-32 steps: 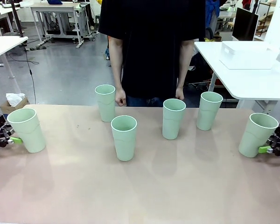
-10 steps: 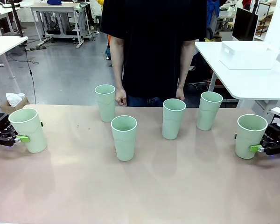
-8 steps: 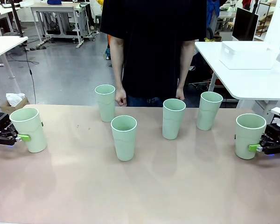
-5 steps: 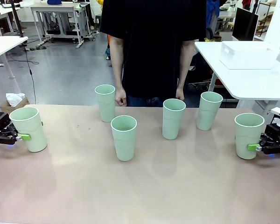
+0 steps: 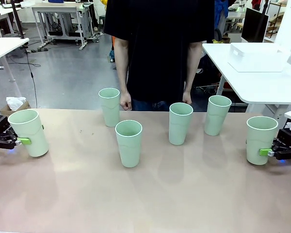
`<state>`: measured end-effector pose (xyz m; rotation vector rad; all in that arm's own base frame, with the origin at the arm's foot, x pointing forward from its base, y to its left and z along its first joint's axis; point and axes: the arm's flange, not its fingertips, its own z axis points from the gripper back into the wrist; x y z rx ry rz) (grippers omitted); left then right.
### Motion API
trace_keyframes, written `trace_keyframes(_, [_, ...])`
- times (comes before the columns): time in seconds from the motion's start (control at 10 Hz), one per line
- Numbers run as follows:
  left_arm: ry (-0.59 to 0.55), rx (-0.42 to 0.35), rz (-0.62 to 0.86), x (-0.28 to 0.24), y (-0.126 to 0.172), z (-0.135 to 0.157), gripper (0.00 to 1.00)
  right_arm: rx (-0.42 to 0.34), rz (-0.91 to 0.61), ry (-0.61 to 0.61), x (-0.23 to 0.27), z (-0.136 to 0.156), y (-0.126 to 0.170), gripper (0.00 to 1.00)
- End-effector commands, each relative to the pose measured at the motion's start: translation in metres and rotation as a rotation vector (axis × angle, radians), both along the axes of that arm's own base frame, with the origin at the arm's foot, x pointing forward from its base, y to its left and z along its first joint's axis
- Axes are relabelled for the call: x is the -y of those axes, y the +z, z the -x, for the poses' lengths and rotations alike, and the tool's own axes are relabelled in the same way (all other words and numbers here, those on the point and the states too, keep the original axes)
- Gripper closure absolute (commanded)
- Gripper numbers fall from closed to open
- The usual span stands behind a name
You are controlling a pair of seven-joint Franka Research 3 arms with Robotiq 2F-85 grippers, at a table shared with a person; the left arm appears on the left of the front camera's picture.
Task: Stack the cups and store them in the basket.
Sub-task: Pick up two Reusable plastic cups , one in each hand.
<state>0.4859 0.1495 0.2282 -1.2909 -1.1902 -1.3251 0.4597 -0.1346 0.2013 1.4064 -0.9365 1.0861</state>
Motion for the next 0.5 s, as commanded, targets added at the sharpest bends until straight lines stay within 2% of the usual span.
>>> trace_keyframes(0.0, [0.022, 0.016, -0.004, -0.002, 0.0, -0.003, 0.92, 0.001, 0.017, 0.008, -0.002, -0.001, -0.001, 0.99])
trace_keyframes(0.1, [0.022, 0.016, -0.004, -0.002, 0.0, -0.003, 0.92, 0.001, 0.017, 0.008, -0.002, -0.001, -0.001, 0.99])
trace_keyframes(0.2, [0.003, -0.009, -0.002, -0.002, -0.001, 0.0, 0.14, -0.001, 0.004, 0.0, 0.0, 0.0, -0.001, 0.17])
trace_keyframes(0.3, [0.049, -0.004, 0.016, -0.003, 0.017, 0.001, 0.14, 0.055, -0.018, -0.06, 0.0, 0.003, 0.022, 0.17])
trace_keyframes(0.4, [0.075, 0.033, 0.006, 0.003, 0.038, 0.003, 0.14, 0.088, -0.039, -0.098, -0.008, 0.008, 0.048, 0.17])
